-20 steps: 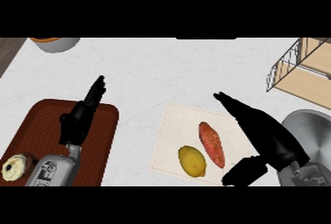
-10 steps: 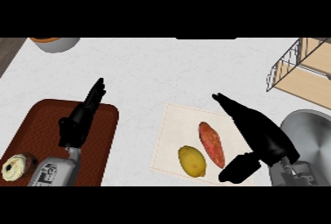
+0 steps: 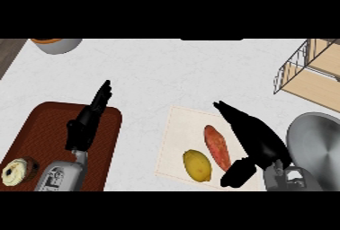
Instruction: Pick the sweet potato from the placemat and place it in the tiered shelf
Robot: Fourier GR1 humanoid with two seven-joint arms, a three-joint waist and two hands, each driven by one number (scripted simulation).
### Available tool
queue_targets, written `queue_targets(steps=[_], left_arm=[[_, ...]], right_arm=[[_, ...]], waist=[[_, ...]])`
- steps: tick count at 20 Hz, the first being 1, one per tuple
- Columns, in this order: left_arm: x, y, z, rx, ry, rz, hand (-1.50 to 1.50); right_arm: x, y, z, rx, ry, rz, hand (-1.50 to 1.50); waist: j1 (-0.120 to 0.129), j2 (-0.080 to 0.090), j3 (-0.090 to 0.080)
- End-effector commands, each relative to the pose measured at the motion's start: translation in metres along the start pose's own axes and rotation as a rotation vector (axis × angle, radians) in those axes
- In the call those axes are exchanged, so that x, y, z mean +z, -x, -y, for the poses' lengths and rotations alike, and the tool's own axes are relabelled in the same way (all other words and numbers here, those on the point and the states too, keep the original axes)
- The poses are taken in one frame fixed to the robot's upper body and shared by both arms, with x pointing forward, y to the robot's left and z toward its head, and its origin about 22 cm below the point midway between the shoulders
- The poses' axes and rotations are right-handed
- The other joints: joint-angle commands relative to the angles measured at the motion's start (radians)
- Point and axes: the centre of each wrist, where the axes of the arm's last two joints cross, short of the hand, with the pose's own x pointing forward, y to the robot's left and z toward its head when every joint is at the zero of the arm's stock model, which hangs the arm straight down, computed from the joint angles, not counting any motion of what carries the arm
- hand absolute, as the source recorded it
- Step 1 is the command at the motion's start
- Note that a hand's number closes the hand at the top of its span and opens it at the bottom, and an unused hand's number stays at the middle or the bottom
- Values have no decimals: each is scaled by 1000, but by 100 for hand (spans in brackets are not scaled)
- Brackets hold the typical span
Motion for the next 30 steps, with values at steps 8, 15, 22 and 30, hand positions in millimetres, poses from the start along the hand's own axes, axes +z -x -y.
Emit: queue_targets(steps=[8,15,22,30], left_arm=[[4,8,-5,11,-17,-16,0],[8,-11,1,-6,-1,-1,0],[1,-5,-4,-2,0,13,0],[-6,-6,-4,14,9,-8,0]], right_arm=[[-17,8,-7,44,-4,-45,-150],[-26,52,-13,34,14,-49,-150],[-41,22,-60,38,-29,-31,-150],[-55,31,-55,51,-49,-56,-150]], waist=[[0,0,0],[1,0,0],[0,0,0],[0,0,0]])
